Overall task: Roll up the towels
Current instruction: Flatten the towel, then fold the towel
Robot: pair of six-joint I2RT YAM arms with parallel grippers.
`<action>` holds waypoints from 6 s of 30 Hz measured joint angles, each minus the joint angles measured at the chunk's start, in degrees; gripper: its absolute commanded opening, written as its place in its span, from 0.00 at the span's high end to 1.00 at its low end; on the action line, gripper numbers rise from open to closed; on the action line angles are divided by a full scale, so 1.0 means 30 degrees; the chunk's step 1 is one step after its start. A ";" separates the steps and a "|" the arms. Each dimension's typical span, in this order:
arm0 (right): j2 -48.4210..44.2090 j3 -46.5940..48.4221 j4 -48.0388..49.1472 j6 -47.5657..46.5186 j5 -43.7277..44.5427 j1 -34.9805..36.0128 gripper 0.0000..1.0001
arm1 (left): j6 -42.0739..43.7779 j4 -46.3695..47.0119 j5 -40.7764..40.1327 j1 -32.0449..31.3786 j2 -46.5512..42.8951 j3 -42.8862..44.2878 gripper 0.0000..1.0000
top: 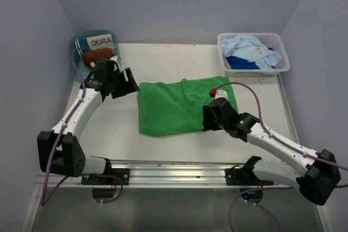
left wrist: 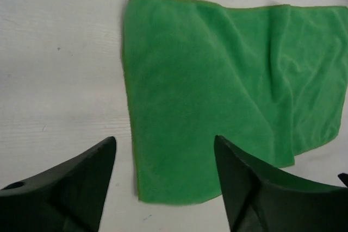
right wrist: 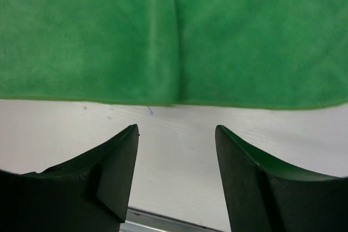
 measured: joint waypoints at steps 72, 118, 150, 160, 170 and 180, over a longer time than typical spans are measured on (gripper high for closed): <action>0.5209 -0.2754 0.2761 0.1676 -0.4495 -1.3333 1.00 | -0.7847 -0.3490 -0.6317 -0.3337 -0.3024 -0.6696 1.00; -0.6164 1.3894 -0.7410 -0.1188 -0.4269 -1.3449 1.00 | 0.0044 -0.2943 -0.5952 -0.2841 -1.1562 0.6528 1.00; 0.5253 0.4065 -0.0430 0.0029 -0.2645 -1.3457 1.00 | -0.1224 -0.0823 -0.7694 -0.2106 0.2353 0.0233 1.00; 0.7562 0.6054 0.0612 -0.0007 -0.2820 -1.3442 1.00 | -0.1282 -0.0299 -0.5530 0.0160 0.4240 0.1967 1.00; 0.1552 0.0750 -0.1224 0.0896 -0.3432 -1.3449 1.00 | -0.1158 -0.1078 -0.3577 0.0160 -0.0364 -0.3257 1.00; -0.2790 -0.1923 -0.4102 0.2688 -0.3453 -1.3457 1.00 | -0.2047 -0.2098 -0.2463 0.0160 -0.2761 -0.7308 1.00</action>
